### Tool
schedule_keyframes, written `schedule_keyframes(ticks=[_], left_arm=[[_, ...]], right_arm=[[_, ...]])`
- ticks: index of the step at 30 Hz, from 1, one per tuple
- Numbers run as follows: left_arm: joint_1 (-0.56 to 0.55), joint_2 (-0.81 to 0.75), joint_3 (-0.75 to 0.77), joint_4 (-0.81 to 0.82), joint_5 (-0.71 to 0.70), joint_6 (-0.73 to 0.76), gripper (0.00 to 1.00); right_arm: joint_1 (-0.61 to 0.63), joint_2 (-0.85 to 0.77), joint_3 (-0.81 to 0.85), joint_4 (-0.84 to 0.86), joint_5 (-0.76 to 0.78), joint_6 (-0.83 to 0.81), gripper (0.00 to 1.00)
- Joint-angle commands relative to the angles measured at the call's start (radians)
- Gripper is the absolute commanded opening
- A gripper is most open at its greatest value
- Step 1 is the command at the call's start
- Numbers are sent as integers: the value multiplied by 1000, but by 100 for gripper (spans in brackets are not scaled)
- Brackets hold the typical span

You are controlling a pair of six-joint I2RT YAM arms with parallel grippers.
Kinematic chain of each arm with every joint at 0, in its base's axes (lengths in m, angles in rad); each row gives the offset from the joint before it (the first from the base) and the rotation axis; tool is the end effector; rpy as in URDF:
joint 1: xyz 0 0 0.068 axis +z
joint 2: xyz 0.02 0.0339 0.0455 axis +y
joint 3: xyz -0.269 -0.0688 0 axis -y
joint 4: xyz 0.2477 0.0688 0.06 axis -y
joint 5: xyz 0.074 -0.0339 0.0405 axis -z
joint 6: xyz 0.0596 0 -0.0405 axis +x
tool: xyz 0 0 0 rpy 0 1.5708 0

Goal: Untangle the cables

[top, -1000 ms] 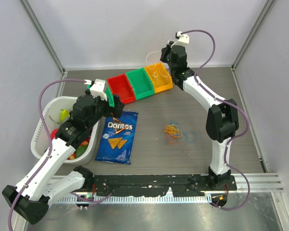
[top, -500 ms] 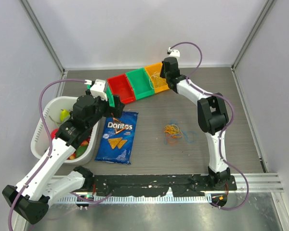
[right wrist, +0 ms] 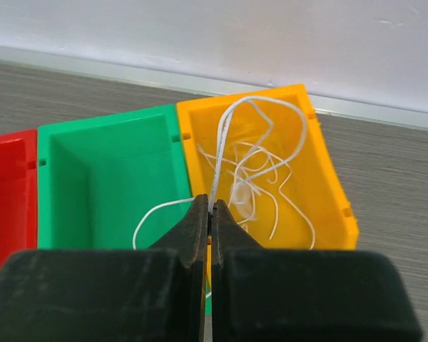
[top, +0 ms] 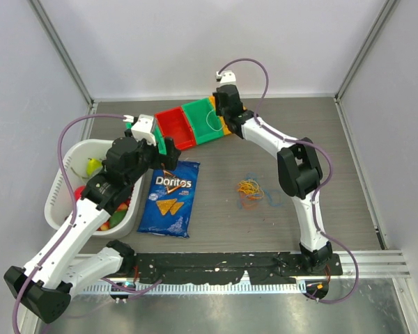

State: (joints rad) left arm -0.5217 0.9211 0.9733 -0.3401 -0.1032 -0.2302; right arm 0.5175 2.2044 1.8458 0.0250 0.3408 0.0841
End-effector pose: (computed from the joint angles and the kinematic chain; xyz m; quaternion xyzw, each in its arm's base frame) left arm 0.2019 -0.1089 0.3627 0.0857 0.7962 -0.1810 0.5710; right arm 0.4924 0.2574 0.2569 -0.0766 0.8053 0.0374 0.5868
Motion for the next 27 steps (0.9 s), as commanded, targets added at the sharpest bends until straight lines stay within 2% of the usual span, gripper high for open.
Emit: schedule_keyframes(ticks=[1,6,10,15,20,22,25,27], left_arm=[[-1,4,-4,58,14,-6,100],[-1,2,-4,58,13,-4,100],[-1,-2,-2,56,10,-3,100],[-1,-4,-2,56,13,-4,100],[-3,2,-2,58,17,-6,100],[-3,2,-5,58,19,-6,100],[-1,7,-2,59,22,-8,100],[-1,10,-2,59,25,-9,100]], right_arm=[[42,20,62,10,24,-38,1],[50,43,108,3,49,-35,1],[6,44,95,0,6,40,1],[-117,40,67,-3,-233,218,1],[-285,101,127,4,-660,409,1],[-316,164,209,-63,-747,421,1],[-320,213,279,-167,-760,364,1],[-321,215,282,-169,-761,347,1]])
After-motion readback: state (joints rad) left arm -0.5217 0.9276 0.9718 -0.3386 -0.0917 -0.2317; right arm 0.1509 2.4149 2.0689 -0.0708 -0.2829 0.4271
